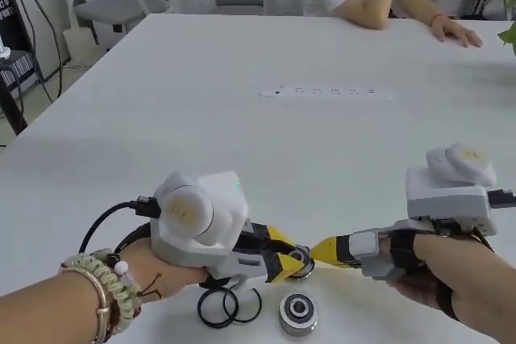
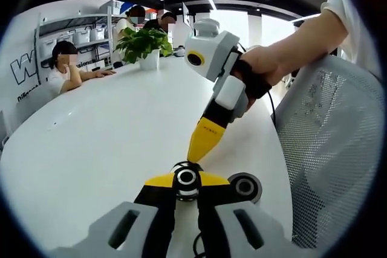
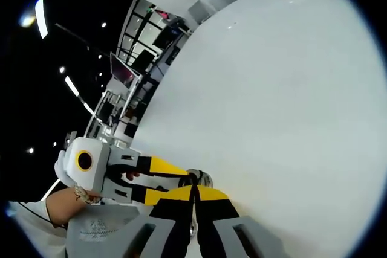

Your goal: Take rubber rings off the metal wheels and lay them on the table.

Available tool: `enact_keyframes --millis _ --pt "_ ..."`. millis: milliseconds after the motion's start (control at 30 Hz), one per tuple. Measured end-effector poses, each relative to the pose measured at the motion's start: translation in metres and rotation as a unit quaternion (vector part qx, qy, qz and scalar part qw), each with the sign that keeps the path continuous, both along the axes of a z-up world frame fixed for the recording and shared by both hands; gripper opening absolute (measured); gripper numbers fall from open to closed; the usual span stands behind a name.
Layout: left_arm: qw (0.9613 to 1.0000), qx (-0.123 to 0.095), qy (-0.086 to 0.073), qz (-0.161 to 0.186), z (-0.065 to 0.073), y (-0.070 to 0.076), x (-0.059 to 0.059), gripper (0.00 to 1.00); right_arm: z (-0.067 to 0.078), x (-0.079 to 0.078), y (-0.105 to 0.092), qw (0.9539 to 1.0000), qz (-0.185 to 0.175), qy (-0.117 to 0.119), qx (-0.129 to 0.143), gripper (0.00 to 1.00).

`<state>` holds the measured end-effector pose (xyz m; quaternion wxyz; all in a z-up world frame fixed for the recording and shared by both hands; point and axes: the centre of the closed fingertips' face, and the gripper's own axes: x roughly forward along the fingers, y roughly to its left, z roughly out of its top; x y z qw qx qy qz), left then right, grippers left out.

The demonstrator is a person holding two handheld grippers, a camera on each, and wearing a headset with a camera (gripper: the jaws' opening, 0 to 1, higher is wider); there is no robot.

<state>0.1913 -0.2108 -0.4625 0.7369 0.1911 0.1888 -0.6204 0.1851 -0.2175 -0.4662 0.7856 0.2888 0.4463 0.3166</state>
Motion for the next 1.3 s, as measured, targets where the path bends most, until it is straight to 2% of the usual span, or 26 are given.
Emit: enact_keyframes --millis 633,733,767,800,867,933,1000,1167,1300 --pt "1.0 -0.002 0.001 0.0 0.0 -0.001 -0.001 0.08 0.005 -0.003 0.007 0.9998 0.017 -0.013 -0.003 0.0" --pt "1.0 -0.002 0.0 -0.001 0.0 -0.001 -0.001 0.08 0.008 -0.003 0.01 0.9997 0.02 -0.015 0.005 0.0" --pt "1.0 -0.002 0.001 -0.001 0.0 -0.001 -0.001 0.08 0.012 -0.003 0.015 0.9994 0.022 -0.018 0.021 0.0" --pt "1.0 -0.002 0.001 -0.001 0.0 -0.001 -0.001 0.08 0.014 -0.003 0.016 0.9993 0.022 -0.018 0.025 0.0" --pt "1.0 -0.002 0.001 -0.001 0.0 -0.001 -0.001 0.08 0.013 -0.006 0.018 0.9991 0.032 -0.024 0.012 0.0" --pt "1.0 -0.002 0.001 -0.001 0.0 -0.001 -0.001 0.08 0.018 -0.004 0.022 0.9989 0.026 -0.023 0.032 0.0" --pt "1.0 -0.003 0.001 0.0 0.0 -0.001 -0.001 0.08 0.017 -0.004 0.02 0.999 0.028 -0.027 0.022 0.0" --pt "1.0 -0.004 0.003 0.003 0.001 -0.001 -0.001 0.08 0.015 -0.002 0.013 0.9995 0.015 -0.02 0.02 0.0" --pt "1.0 -0.004 0.004 0.004 0.001 -0.001 -0.001 0.08 0.01 -0.003 0.011 0.9998 0.013 -0.015 0.008 0.0"
